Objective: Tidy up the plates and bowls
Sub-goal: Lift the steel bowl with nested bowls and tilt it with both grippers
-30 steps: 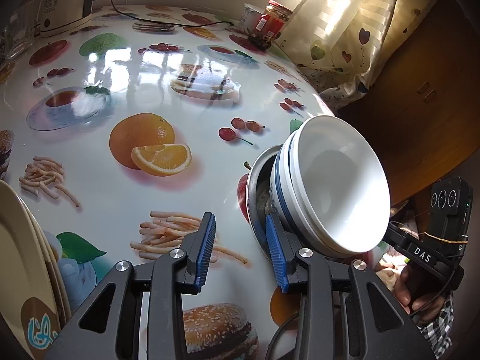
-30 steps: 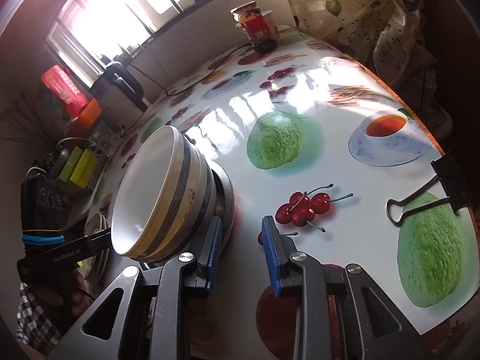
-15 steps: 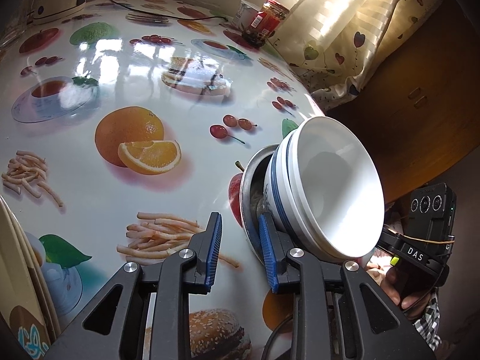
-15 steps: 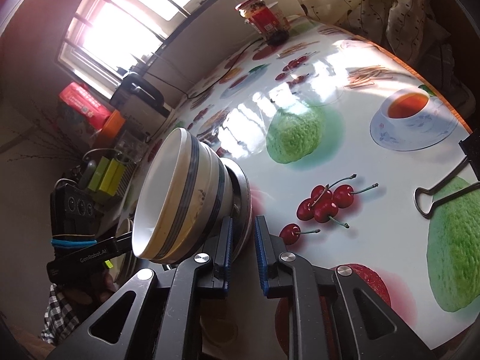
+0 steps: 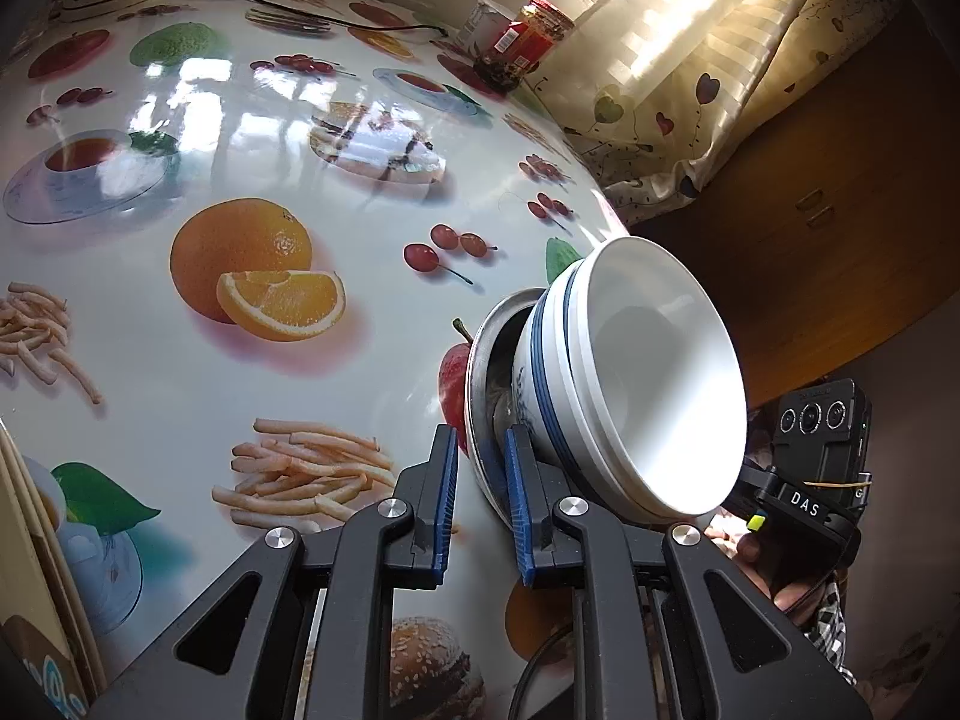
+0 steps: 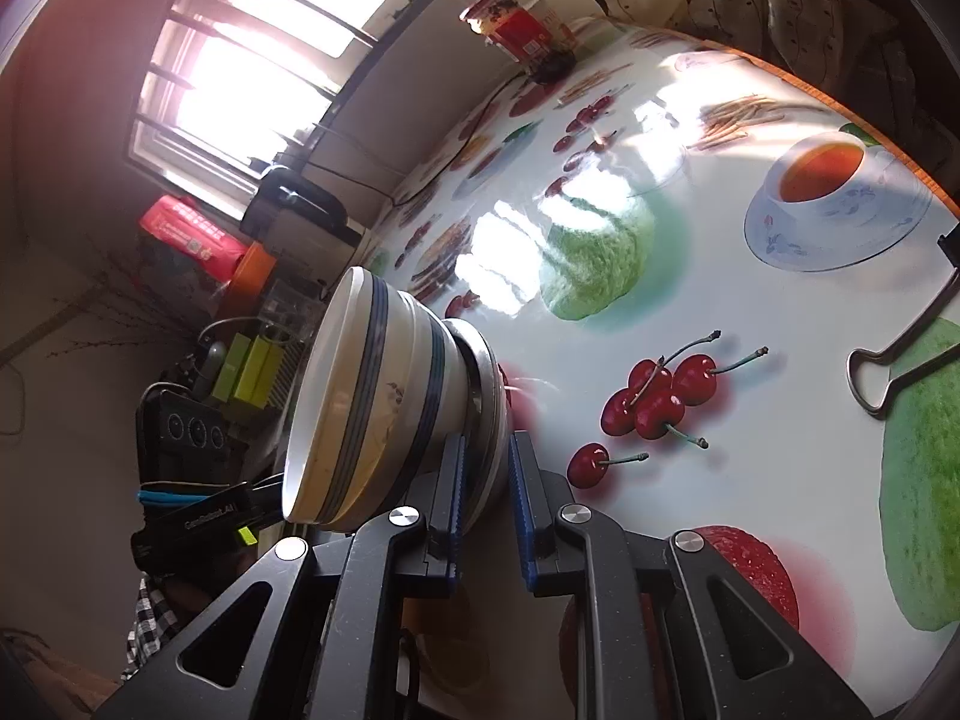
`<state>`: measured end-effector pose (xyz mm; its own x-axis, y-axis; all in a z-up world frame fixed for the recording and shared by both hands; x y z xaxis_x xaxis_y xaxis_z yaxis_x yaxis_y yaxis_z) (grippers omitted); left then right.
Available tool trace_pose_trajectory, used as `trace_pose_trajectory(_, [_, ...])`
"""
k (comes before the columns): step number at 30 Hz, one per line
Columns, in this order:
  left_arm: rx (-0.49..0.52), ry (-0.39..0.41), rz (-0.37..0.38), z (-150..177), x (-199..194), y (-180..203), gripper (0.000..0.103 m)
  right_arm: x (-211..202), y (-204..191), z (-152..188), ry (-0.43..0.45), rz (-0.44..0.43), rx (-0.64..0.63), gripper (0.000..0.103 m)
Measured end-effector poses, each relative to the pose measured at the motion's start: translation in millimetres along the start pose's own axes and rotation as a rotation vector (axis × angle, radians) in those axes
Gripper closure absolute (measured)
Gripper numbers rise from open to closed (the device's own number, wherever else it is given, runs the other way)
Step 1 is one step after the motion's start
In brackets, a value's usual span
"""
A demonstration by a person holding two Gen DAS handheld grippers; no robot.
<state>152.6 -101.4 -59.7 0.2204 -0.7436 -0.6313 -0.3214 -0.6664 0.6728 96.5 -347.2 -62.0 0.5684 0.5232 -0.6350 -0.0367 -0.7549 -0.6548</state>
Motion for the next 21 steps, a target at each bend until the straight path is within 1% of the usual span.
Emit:
trace_pose_trajectory(3, [-0.01,0.002,0.012,-1,0,-1,0.086,-1,3,2,-0.001,-0.03,0.006,0.087])
trace_pose_trajectory(5, [-0.015,0.0,0.026,-1,1,-1,0.089,0,6,2,-0.004,-0.054,0.021,0.087])
trace_pose_trajectory(9, [-0.014,-0.003,0.035,-2,2,-1,0.089,2,19,4,-0.021,-0.139,0.119,0.087])
trace_pose_trajectory(13, [-0.021,-0.005,0.045,-1,1,-3,0.089,-1,18,4,-0.016,-0.154,0.115,0.087])
trace_pose_trajectory(17, [-0.022,-0.002,0.042,-1,1,-3,0.089,1,20,4,-0.026,-0.177,0.139,0.087])
trace_pose_trajectory(19, [-0.023,-0.002,0.042,-1,0,-3,0.089,1,21,4,-0.031,-0.203,0.152,0.09])
trace_pose_trajectory(21, [-0.021,0.0,0.043,-1,0,-3,0.089,1,22,4,-0.032,-0.207,0.154,0.09])
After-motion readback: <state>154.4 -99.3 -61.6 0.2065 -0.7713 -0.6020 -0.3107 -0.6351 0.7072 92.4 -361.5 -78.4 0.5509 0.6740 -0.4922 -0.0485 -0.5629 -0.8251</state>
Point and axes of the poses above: each gripper's, at about its wrist camera, not at the fingertips, and x roughly the way its jaws point, y to its right, z to its underside, the point moved 4 cm from there along x, roughly the way its jaws point, and after that the axes turned 7 degrees about z, right-handed, at the moved point
